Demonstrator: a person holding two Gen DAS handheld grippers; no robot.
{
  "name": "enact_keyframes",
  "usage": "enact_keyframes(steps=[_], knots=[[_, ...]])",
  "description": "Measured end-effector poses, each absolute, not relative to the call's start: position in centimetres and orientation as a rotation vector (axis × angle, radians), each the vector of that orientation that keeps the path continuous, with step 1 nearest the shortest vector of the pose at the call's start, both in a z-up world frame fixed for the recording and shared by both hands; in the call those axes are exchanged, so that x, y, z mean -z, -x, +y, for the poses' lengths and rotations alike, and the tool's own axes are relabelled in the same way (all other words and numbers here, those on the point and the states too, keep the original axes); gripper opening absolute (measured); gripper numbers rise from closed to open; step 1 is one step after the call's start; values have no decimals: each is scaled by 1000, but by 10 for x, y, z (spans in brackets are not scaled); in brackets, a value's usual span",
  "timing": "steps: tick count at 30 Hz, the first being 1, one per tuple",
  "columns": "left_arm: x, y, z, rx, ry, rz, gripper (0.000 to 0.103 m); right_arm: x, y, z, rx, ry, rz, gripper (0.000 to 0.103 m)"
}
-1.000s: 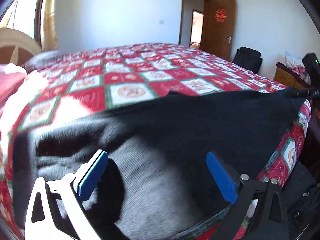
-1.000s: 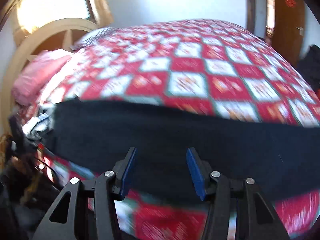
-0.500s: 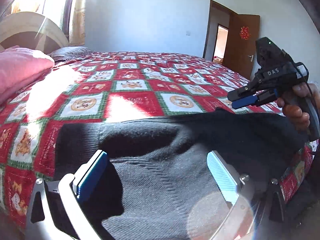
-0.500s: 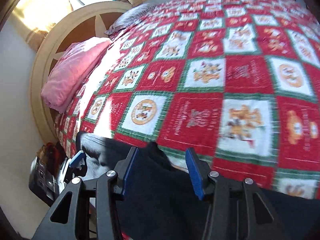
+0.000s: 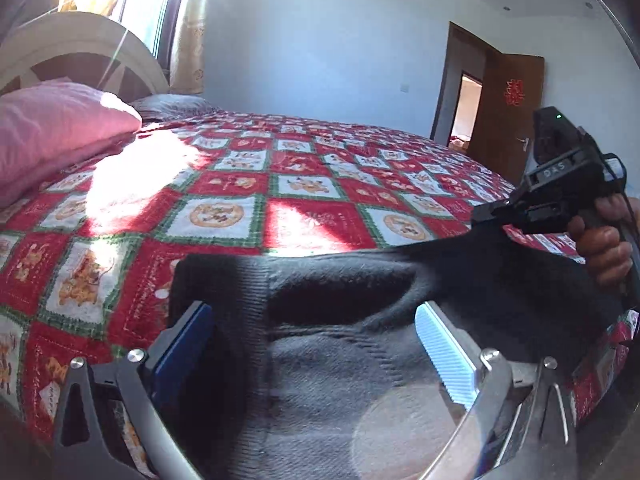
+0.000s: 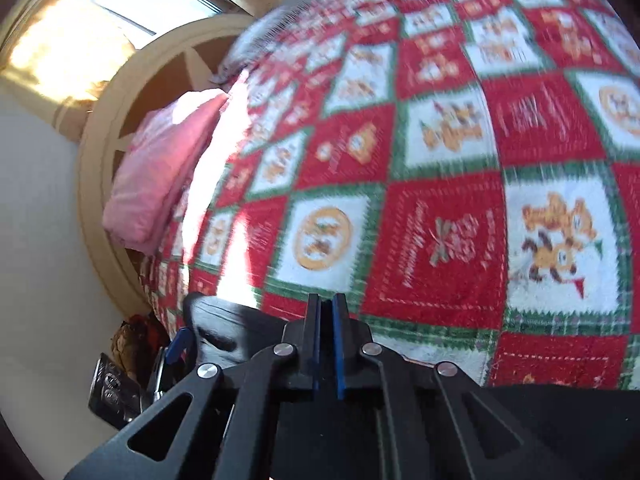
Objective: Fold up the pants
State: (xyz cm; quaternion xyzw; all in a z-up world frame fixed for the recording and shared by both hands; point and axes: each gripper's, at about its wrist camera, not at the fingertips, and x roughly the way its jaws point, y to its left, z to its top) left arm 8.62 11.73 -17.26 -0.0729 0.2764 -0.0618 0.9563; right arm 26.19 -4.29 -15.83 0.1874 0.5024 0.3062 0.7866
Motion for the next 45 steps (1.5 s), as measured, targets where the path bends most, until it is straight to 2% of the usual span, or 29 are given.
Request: enact_keyframes(steps=[7,12,14,16,17,22,24,26,30,34,38,41,45], knots=[[180,-83,106,86,22,537,103,205,-282,-40,-583,-385,1132,5],[180,-82,111,82,27,535,103,185,-267,-61,-522,-337,1062,8],[180,-82,111,81,20,536,103,170,-249,-68,-519,-261,1004,14],[180,-82,110,76,13,540,103,157,-223,-71,-552,-208,967,41],[180,-83,110,73,10,545,103,155,-212,-69,-578,-186,959,44],[179,-88,110,50,25,582,103,166,-145,-43,-650,43,966,44],[179,-90,107,32,2,609,103,188,-135,-39,-642,71,1033,44],[180,-92,105,19,-9,629,103,195,-126,-42,-636,88,994,44],[180,-93,106,17,-3,638,103,188,-124,-40,-613,98,1004,44],[180,-93,107,16,0,638,103,171,-116,-25,-663,109,931,44],[180,-96,108,3,5,647,103,195,-119,-5,-697,119,1005,44],[179,-99,111,-4,19,651,103,197,-106,3,-675,201,940,45],[176,-107,112,-21,27,679,103,197,-106,1,-677,196,946,45]])
